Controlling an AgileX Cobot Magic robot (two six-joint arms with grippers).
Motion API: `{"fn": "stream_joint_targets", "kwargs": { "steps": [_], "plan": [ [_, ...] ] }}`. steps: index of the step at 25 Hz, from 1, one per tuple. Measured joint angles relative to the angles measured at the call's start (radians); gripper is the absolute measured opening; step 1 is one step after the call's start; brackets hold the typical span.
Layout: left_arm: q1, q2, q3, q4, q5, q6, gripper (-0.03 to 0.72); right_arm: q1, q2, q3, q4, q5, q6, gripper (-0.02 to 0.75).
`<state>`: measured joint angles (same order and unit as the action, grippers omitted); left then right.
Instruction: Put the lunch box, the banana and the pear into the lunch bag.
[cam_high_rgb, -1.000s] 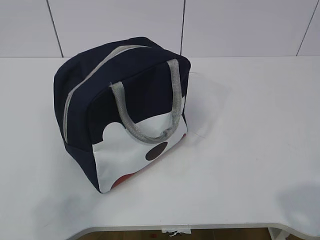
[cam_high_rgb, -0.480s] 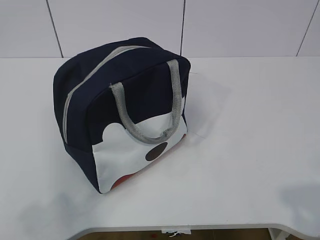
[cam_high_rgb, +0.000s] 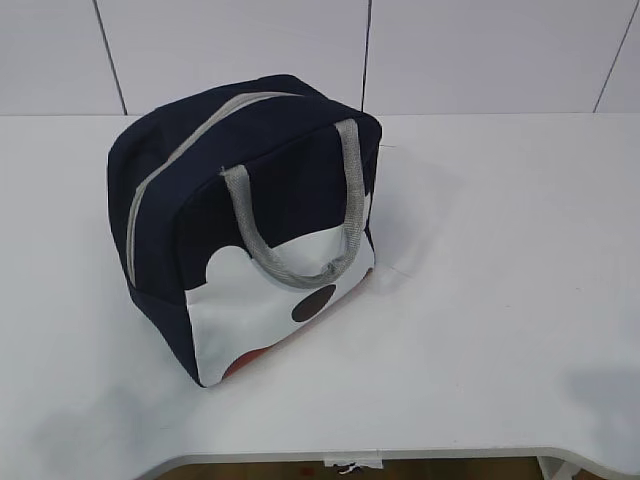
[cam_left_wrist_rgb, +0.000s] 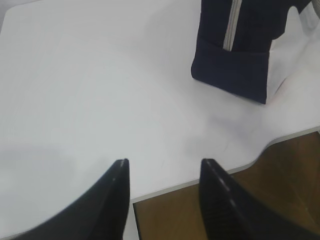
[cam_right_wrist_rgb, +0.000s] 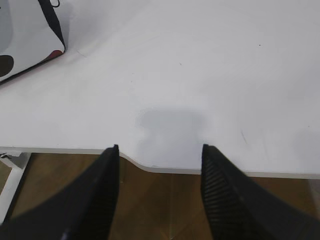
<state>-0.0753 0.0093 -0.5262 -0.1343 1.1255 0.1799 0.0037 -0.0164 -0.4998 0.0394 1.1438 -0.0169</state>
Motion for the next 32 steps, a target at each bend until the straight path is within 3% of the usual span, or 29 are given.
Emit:
{"fn": "stream_joint_targets", "kwargs": {
  "steps": [10, 32],
  "plan": [
    [0.010, 0.000, 0.000, 0.000, -0.002, 0.000, 0.309, -0.002, 0.000, 0.000, 0.000, 0.000, 0.000, 0.414],
    [0.010, 0.000, 0.000, 0.000, -0.002, 0.000, 0.308, -0.002, 0.000, 0.000, 0.000, 0.000, 0.000, 0.414]
  ]
}}
